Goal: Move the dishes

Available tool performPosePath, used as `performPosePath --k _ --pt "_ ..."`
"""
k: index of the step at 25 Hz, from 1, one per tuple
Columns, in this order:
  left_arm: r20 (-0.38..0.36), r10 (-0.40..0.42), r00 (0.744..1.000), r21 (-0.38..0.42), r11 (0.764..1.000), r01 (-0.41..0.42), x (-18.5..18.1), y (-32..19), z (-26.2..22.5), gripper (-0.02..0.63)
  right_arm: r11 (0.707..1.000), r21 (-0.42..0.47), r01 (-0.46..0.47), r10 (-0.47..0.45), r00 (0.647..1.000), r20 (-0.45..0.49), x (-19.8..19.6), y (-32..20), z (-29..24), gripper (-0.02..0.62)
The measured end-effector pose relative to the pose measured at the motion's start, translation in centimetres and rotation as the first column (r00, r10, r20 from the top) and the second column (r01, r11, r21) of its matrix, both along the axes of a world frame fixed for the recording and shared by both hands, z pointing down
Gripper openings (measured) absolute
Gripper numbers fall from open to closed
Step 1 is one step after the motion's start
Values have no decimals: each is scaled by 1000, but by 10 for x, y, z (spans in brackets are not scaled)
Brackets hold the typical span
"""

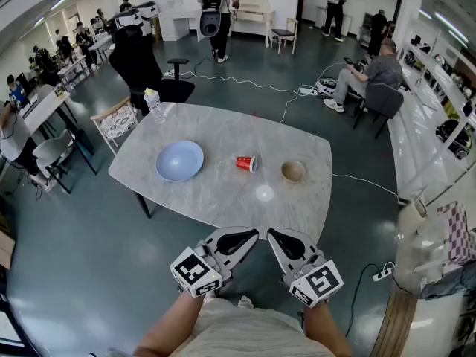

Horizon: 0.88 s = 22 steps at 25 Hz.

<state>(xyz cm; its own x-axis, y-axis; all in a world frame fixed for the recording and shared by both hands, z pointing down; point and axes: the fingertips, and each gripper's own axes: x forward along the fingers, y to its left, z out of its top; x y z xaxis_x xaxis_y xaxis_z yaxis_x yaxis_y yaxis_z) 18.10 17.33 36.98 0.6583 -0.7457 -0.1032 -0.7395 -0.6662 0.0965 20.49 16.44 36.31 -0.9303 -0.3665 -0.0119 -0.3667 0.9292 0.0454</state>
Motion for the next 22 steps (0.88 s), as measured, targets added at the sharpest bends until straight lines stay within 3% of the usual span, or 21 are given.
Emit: performPosePath --k 12,22 --pt "-14 -7 1000 -6 1000 7 -6 -2 0 21 1000 8 2 -2 1000 -8 -7 -2 0 17" --pt "-21 -4 1000 -19 1000 4 -8 0 2 21 998 20 60 -61 998 34 -17 7 -5 18"
